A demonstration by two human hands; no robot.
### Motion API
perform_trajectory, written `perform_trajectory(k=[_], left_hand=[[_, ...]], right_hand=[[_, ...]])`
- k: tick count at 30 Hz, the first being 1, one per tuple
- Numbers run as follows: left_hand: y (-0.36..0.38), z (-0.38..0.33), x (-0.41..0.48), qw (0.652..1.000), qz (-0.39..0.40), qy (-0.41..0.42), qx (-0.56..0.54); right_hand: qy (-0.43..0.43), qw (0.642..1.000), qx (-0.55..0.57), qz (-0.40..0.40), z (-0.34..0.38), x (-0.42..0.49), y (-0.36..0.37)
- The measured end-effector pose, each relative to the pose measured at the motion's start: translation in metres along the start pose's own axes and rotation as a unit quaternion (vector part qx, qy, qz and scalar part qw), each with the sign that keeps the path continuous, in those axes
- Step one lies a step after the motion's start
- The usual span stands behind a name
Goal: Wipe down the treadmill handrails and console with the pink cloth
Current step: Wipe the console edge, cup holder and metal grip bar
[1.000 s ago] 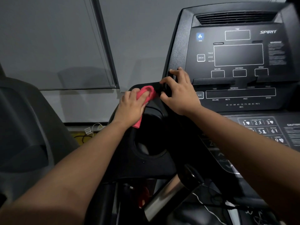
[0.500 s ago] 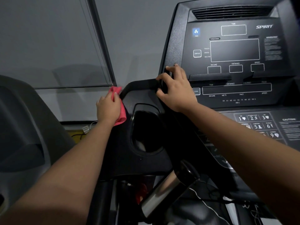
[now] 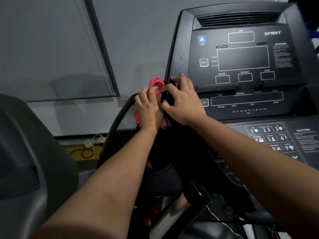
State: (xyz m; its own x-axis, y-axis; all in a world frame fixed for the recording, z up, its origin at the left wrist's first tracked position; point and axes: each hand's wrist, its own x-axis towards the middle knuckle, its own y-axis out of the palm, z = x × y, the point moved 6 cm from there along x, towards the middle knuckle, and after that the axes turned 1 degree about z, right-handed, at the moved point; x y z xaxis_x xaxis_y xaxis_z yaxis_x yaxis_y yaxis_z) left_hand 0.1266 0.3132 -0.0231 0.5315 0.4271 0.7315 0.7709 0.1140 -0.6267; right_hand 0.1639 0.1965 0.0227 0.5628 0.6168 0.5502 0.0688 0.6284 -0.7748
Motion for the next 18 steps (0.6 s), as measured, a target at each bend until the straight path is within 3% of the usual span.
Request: perform_trajectory(k=[3, 6, 13, 16, 18], left_hand=[[0.003, 0.007, -0.013, 0.996, -0.018, 0.085, 0.015], [-0.005, 0.017, -0.025, 0.982, 0.026, 0.181, 0.054], [-0.034, 0.059, -0.018, 0.946, 0.112, 0.292, 0.083], [-0.021, 0.066, -0.024, 0.929, 0.17, 0.3, 0.138], [-0.019, 0.05, -0.031, 0.925, 0.2, 0.307, 0.097]], right_hand=[[0.002, 1.0, 0.009, -0.001, -0.002, 0.0, -0.001], [0.0, 1.0, 0.023, 0.002, -0.002, -0.001, 0.0], [0.003, 0.999, 0.036, 0.003, -0.002, -0.003, -0.001], [0.001, 1.0, 0.023, 0.004, -0.001, -0.002, -0.001], [0.002, 1.0, 0.019, 0.001, -0.001, -0.001, -0.002]])
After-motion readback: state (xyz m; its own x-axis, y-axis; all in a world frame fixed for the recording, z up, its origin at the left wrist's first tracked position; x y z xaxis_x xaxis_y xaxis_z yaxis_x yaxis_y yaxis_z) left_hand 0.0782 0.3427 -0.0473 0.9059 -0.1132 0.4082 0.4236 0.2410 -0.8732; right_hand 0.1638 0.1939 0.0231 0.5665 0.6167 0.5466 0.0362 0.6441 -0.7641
